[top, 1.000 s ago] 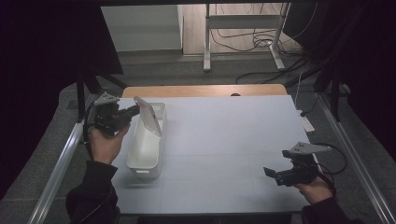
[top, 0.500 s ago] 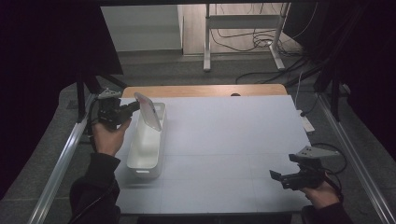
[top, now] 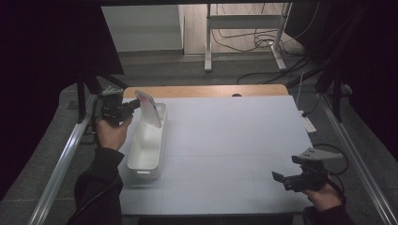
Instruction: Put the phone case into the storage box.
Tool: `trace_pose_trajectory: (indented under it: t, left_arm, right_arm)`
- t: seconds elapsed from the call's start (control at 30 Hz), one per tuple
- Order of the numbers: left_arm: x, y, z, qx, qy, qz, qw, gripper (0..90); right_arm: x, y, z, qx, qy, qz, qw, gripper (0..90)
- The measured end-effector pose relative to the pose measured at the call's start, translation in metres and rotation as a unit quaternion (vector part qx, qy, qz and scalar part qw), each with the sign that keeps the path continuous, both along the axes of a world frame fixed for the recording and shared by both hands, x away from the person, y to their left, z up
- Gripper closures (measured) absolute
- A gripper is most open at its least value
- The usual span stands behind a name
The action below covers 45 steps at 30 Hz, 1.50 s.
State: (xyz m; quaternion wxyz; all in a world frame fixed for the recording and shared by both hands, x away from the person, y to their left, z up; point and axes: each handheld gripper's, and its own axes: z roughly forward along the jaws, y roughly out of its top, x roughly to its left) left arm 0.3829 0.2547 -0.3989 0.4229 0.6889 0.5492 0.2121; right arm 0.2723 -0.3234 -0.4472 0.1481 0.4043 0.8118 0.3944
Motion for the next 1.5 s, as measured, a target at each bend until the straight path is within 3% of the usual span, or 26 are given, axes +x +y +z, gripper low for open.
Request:
trace_pose_trajectory:
  t: [0.57,1.0,1.5]
  left_arm:
    - [0.026,0.001,-0.017,-0.009,0.015,0.024,0.9995,88.4]
    - [0.048,-0.003,-0.032,0.011,0.036,0.045,0.9983,88.3]
    - [0.061,0.002,-0.047,0.012,0.06,0.063,0.9961,88.1]
  right_arm:
    - [0.001,0.0,-0.001,-0.002,0.003,0.0,1.0,0.0]
    - [0.001,0.001,-0.001,-0.006,0.006,0.002,1.0,0.0]
    - [0.001,0.002,-0.001,-0.01,0.008,0.003,0.9999,0.1]
